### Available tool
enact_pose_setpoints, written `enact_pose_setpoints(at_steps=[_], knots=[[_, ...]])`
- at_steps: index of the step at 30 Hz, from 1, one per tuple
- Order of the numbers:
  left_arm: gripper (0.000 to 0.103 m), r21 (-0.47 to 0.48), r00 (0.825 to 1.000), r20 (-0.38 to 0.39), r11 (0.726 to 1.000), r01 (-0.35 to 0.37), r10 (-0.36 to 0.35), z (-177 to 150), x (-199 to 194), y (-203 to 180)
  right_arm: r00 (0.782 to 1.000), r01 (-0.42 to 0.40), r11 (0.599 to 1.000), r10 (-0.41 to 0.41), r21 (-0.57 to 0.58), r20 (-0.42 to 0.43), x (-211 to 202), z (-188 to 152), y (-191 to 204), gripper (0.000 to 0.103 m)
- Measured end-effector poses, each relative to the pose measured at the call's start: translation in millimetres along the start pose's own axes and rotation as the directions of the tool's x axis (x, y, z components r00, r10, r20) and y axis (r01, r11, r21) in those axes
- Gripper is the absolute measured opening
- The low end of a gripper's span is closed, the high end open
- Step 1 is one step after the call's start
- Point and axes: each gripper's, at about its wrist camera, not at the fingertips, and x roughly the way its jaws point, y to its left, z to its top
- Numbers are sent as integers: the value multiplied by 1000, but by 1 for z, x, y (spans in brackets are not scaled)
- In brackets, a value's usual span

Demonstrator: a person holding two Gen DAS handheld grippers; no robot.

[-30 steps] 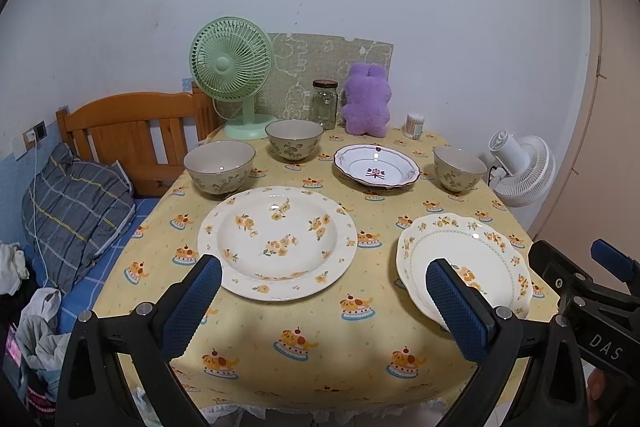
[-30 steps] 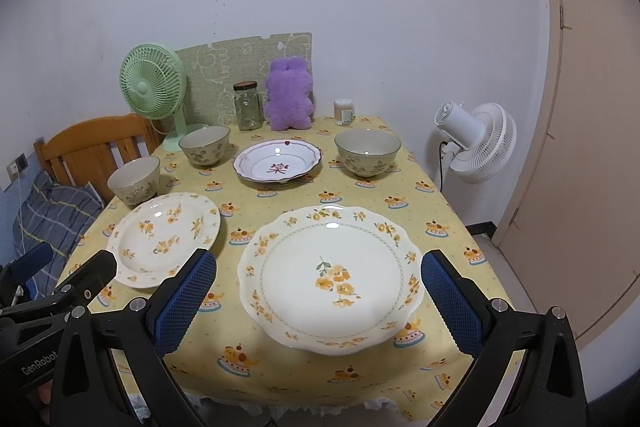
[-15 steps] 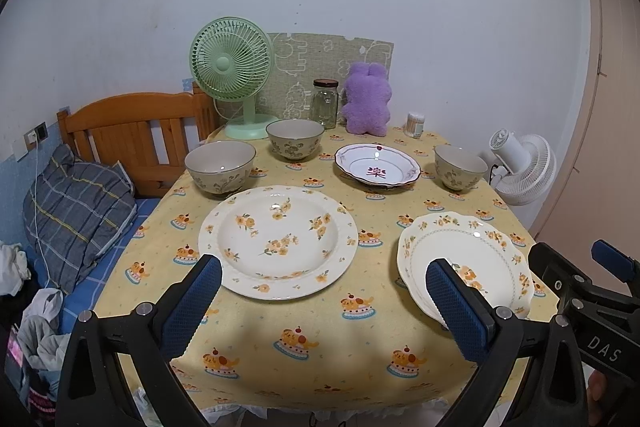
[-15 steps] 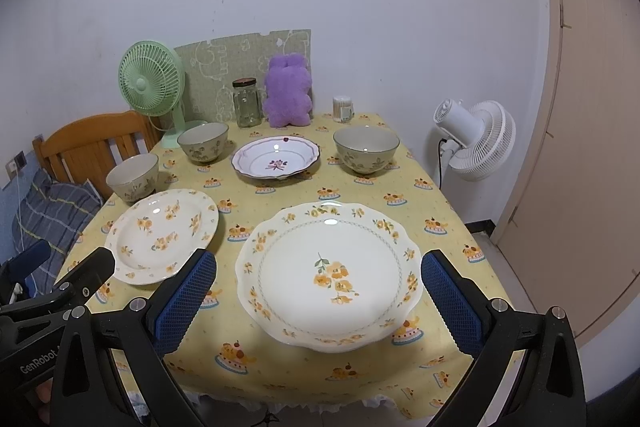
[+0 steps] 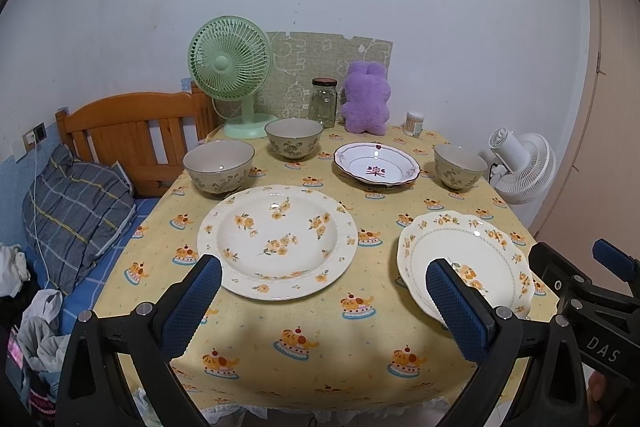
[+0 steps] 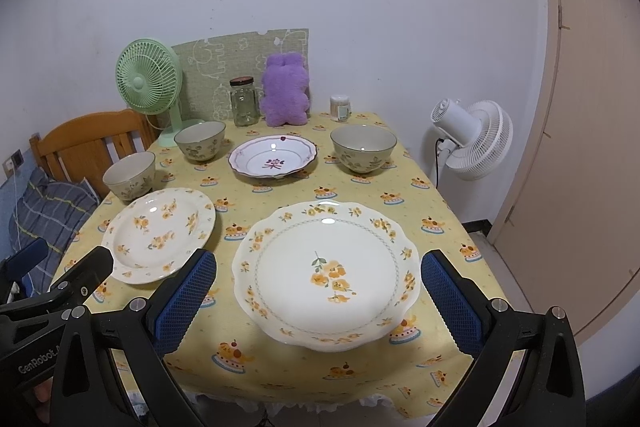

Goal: Organize plates and bowls

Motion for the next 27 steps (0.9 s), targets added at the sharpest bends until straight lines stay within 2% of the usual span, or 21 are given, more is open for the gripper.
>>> enact_pose_setpoints(at_steps=[27], knots=[[100, 44, 1000, -17, 999, -2, 3, 2, 18, 10, 999, 41, 999, -41, 11, -16, 7, 7, 19, 103]])
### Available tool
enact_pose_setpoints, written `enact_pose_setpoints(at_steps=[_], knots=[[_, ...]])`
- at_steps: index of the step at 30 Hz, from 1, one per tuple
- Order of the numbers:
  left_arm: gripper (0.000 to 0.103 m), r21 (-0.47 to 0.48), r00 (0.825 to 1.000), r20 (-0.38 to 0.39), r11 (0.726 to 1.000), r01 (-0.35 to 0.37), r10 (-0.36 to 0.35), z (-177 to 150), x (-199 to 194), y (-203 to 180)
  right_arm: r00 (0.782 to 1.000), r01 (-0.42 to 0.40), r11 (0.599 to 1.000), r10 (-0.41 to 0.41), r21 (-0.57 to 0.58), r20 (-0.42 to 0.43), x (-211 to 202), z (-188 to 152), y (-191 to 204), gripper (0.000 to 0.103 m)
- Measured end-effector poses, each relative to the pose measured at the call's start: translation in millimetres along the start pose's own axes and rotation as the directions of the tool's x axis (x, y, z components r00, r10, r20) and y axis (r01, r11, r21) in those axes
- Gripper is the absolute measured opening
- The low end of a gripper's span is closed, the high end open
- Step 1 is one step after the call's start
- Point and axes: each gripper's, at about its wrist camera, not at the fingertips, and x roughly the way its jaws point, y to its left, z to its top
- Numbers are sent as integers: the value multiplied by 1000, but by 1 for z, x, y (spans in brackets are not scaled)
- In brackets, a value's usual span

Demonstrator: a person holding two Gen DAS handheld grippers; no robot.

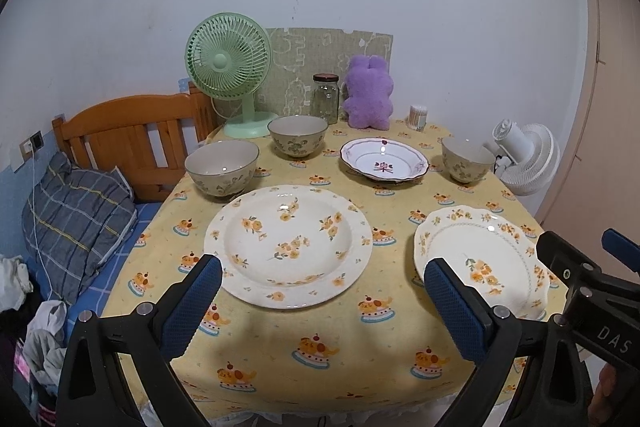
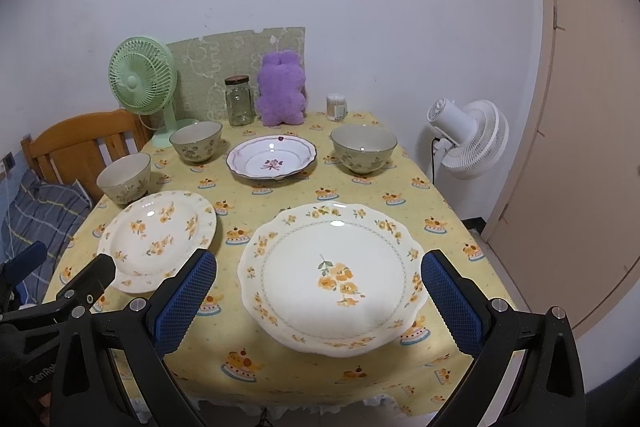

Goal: Organize plates and bowls

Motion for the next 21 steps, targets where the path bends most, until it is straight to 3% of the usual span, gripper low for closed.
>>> enact_pose_setpoints(at_steps=[10, 21], knots=[[96, 18, 995, -68, 997, 73, -72, 6, 26, -17, 998, 62, 998, -61, 26, -32, 18, 2, -10, 102], [91, 21, 988, -143, 998, 59, -56, 17, 79, -68, 992, 57, 998, -56, 10, -113, 80, 20, -53, 101]])
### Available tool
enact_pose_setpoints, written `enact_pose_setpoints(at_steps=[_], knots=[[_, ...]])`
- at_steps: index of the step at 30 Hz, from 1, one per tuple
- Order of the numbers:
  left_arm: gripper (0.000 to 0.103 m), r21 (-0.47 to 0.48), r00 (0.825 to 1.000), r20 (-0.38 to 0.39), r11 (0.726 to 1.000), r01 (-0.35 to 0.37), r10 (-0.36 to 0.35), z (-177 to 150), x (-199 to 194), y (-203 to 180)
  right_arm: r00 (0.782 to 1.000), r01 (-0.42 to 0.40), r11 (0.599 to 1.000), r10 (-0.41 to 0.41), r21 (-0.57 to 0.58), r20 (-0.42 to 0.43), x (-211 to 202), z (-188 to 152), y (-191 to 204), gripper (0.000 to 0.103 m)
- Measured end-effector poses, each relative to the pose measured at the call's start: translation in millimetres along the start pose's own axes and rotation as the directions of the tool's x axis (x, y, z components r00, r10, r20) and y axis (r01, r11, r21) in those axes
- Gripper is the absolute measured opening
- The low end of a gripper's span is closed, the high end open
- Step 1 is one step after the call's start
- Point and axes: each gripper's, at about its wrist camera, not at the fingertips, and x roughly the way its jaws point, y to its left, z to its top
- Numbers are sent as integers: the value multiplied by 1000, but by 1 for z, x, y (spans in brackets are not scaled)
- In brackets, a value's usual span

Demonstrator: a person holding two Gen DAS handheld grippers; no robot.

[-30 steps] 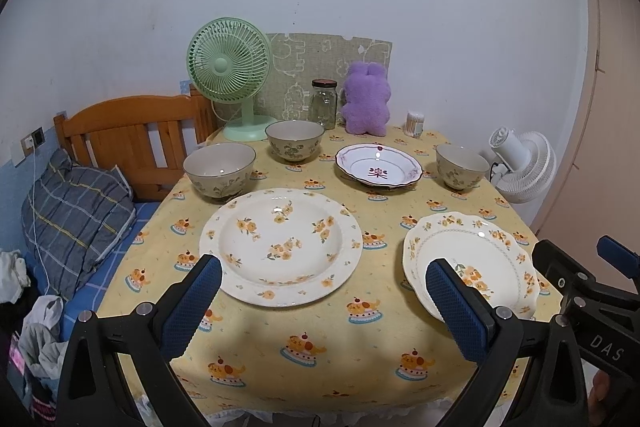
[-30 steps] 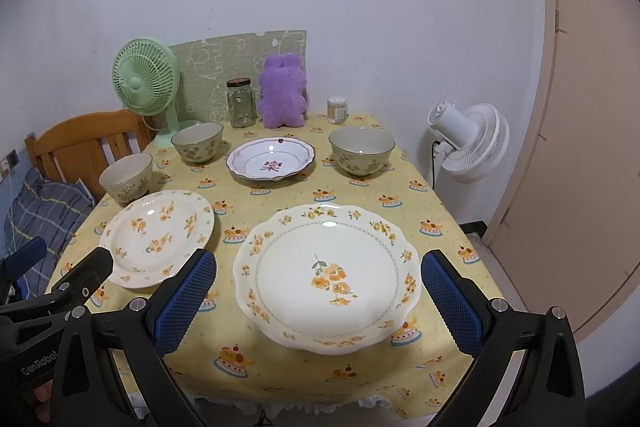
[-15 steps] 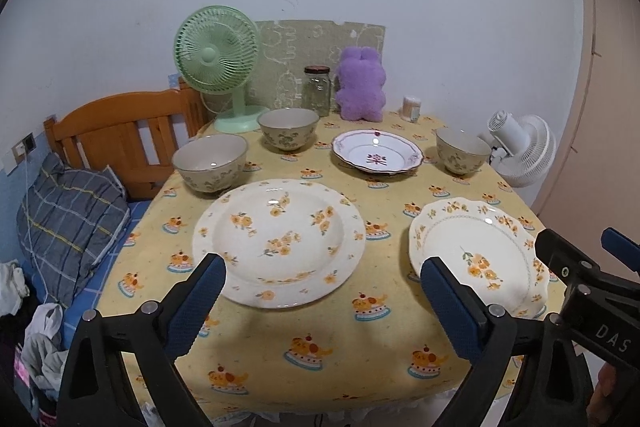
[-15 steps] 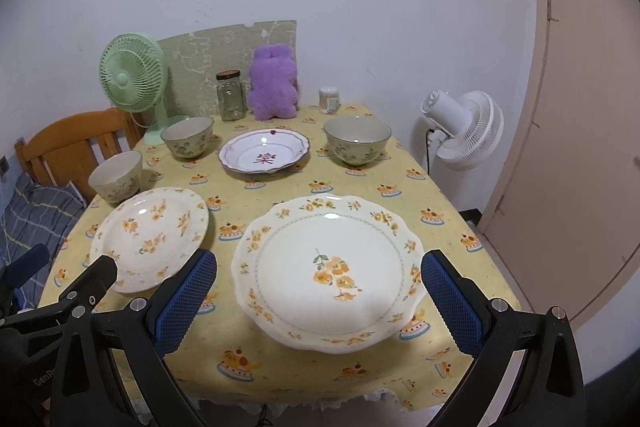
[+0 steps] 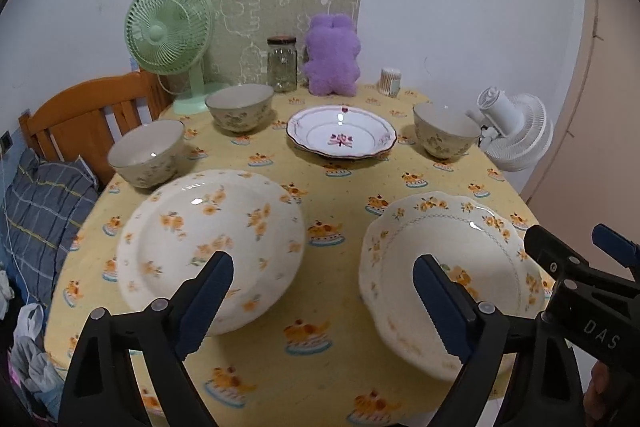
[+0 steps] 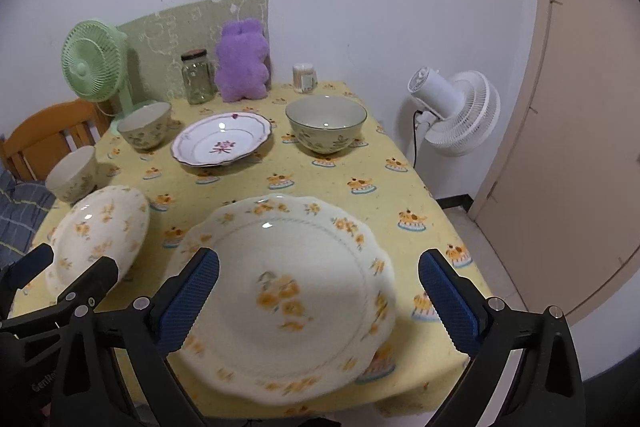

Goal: Organize plates and bowls

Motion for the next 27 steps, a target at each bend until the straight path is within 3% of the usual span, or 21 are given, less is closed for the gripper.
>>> enact_pose_setpoints(at_steps=[6, 15, 22, 27], knots=[[85, -28, 996, -90, 999, -25, 22, 1, 40, -22, 997, -31, 999, 28, -31, -76, 46, 10, -19, 98], [77, -44, 975, -213, 997, -69, 58, -8, 84, -46, 981, -81, 995, 70, -54, -181, 103, 11, -34, 96], [73, -47, 959, -275, 995, -87, 71, -15, 103, -56, 960, -118, 991, 99, -57, -262, 133, 5, -37, 89], [72, -35, 959, -276, 996, -83, 70, -13, 107, -60, 948, -137, 990, 119, -41, -295, 146, 2, -39, 86]])
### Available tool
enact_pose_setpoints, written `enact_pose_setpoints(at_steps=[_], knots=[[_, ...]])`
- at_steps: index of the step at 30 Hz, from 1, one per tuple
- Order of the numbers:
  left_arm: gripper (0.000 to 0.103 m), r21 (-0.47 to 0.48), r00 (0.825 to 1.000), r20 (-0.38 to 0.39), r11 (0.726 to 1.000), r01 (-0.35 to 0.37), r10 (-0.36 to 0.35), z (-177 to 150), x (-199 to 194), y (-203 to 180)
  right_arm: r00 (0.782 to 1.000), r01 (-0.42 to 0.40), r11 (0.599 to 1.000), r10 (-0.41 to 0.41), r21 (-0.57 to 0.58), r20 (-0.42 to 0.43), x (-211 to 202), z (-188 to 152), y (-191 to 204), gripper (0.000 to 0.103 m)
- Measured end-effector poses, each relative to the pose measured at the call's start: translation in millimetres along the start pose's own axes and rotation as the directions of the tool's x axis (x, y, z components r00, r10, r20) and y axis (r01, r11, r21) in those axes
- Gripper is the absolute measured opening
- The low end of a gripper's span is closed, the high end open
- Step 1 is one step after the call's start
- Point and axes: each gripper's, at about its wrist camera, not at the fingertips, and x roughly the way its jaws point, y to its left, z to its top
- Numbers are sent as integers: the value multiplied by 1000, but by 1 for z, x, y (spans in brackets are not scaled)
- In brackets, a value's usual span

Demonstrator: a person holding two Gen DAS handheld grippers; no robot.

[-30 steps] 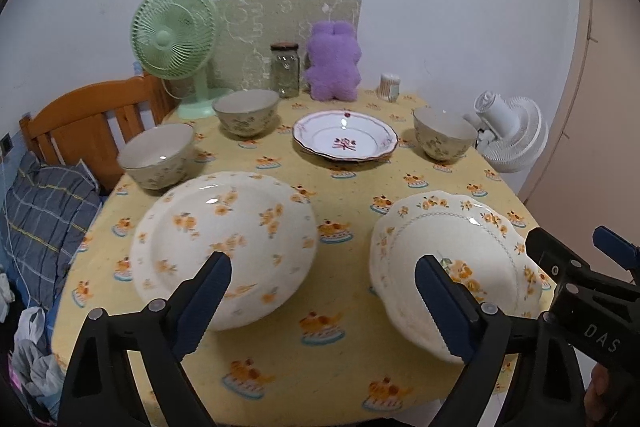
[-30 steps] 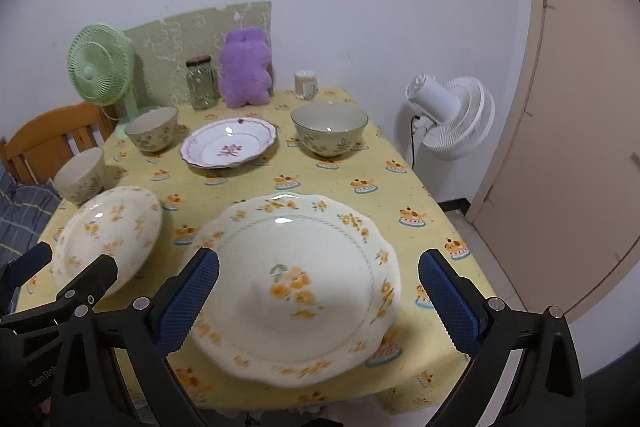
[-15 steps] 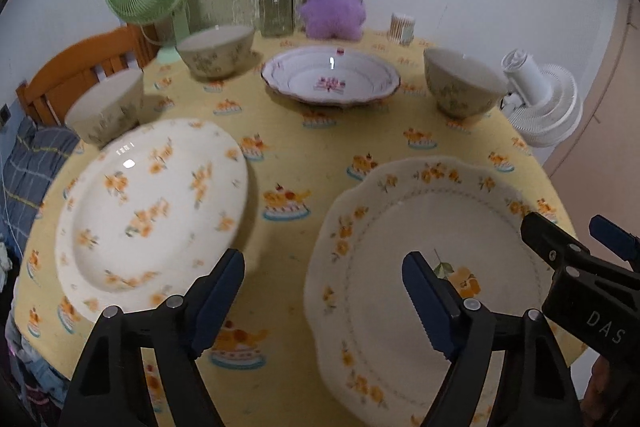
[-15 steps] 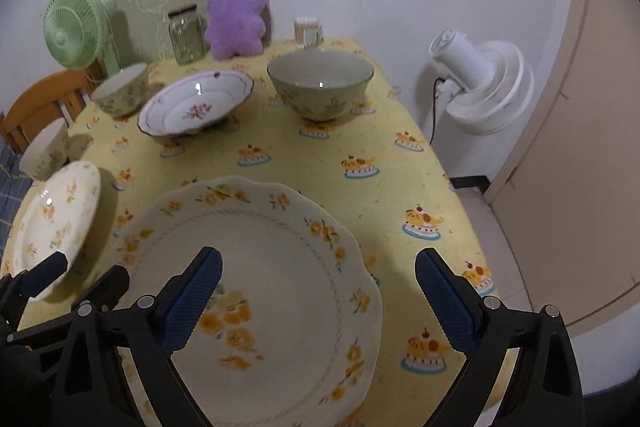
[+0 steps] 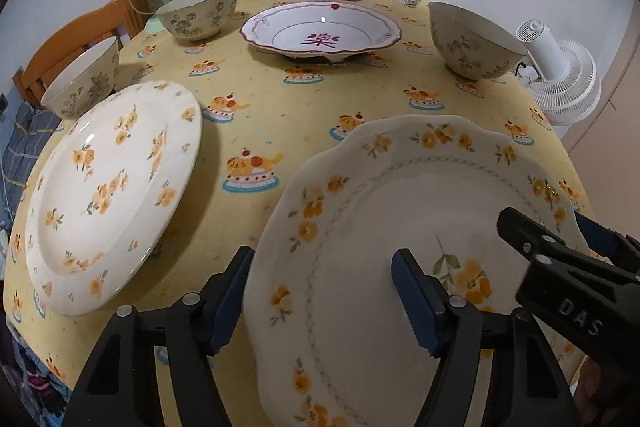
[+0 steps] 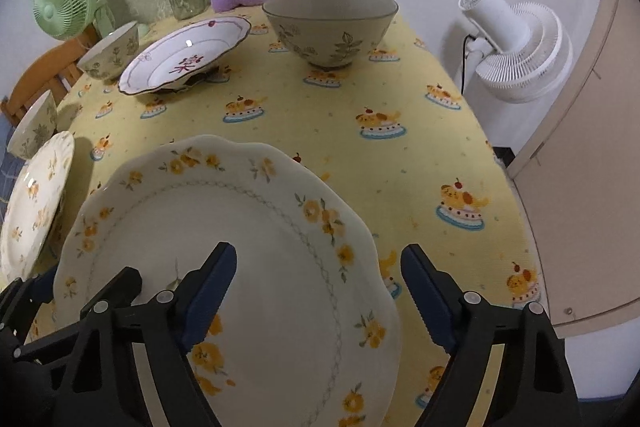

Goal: Organize plates and bowls

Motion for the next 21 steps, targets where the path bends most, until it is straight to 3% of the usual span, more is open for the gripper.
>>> enact_pose_setpoints(at_steps=[2, 5, 21], knots=[[73, 10, 1000, 2, 1000, -2, 2, 1, 1, -3, 1000, -3, 1000, 3, 2, -12, 5, 1, -1, 77], [71, -8, 1000, -8, 1000, 13, -13, 5, 4, 1, 1000, -18, 1000, 17, -10, -25, 8, 3, 1, 74], [65, 4, 999, -36, 1000, -4, 4, 34, 14, 6, 998, -21, 999, 19, -32, -67, 19, 36, 15, 72]])
